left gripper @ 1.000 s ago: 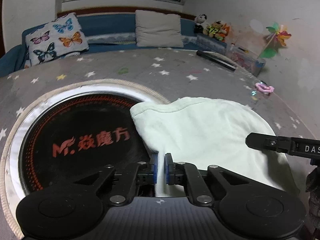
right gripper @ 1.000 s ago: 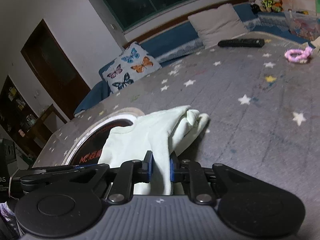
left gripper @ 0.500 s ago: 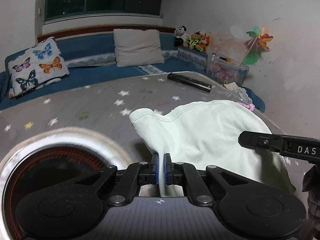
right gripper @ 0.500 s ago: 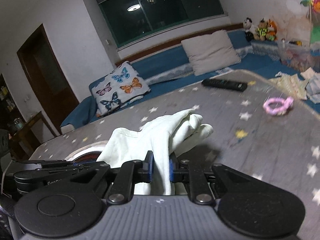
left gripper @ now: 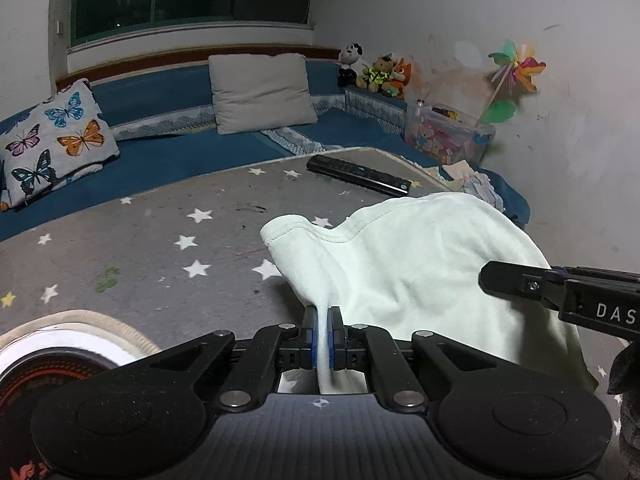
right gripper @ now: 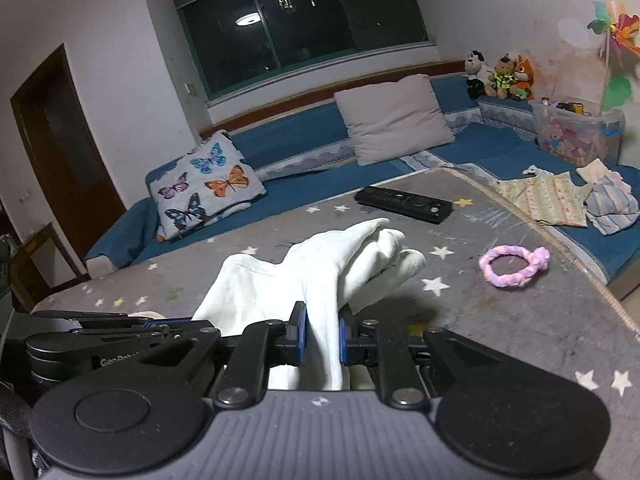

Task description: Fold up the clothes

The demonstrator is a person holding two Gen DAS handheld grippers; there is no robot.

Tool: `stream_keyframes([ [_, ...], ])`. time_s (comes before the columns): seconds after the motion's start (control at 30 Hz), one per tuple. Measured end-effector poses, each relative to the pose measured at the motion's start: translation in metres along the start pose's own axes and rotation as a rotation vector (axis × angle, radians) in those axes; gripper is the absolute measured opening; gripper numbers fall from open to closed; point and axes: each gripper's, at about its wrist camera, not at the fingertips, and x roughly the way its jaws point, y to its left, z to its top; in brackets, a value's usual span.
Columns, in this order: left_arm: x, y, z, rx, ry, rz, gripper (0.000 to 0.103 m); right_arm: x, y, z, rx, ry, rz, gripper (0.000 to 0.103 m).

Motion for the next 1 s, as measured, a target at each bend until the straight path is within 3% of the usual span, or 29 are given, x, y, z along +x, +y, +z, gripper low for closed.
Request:
stream_keyframes([
  [0.3,0.028,-0.007,-0.005,0.01,0.063,0.003,0.006,0.022,-0.024,-0.007,0.021,0.057,-0.041,0.015],
  [0.53,0.03,-0.005,-0.01,0.014,0.08,0.013,0.012,0.028,-0.034,-0.013,0.03,0.08,-0.067,0.024],
  [0.6,0.028,-0.006,-0.011,0.018,0.082,0.017,0.032,0.027,-0.032,-0.013,0.023,0.077,-0.072,0.028],
  [0.67,0.026,-0.007,-0.013,0.022,0.078,0.024,0.045,0.024,-0.032,-0.013,0.02,0.072,-0.07,0.046],
  [0.73,0.022,-0.007,-0.015,0.023,0.076,0.022,0.052,0.021,-0.03,-0.013,0.013,0.069,-0.069,0.047],
  [0.83,0.017,-0.009,-0.018,0.026,0.073,0.02,0.068,0.016,-0.027,-0.014,0.007,0.065,-0.068,0.059],
  [0.9,0.012,-0.01,-0.021,0.032,0.068,0.021,0.084,0.013,-0.026,-0.015,0.006,0.061,-0.065,0.063],
  [1.0,0.006,-0.012,-0.026,0.042,0.062,0.021,0.089,0.007,-0.022,-0.018,0.001,0.058,-0.059,0.071],
])
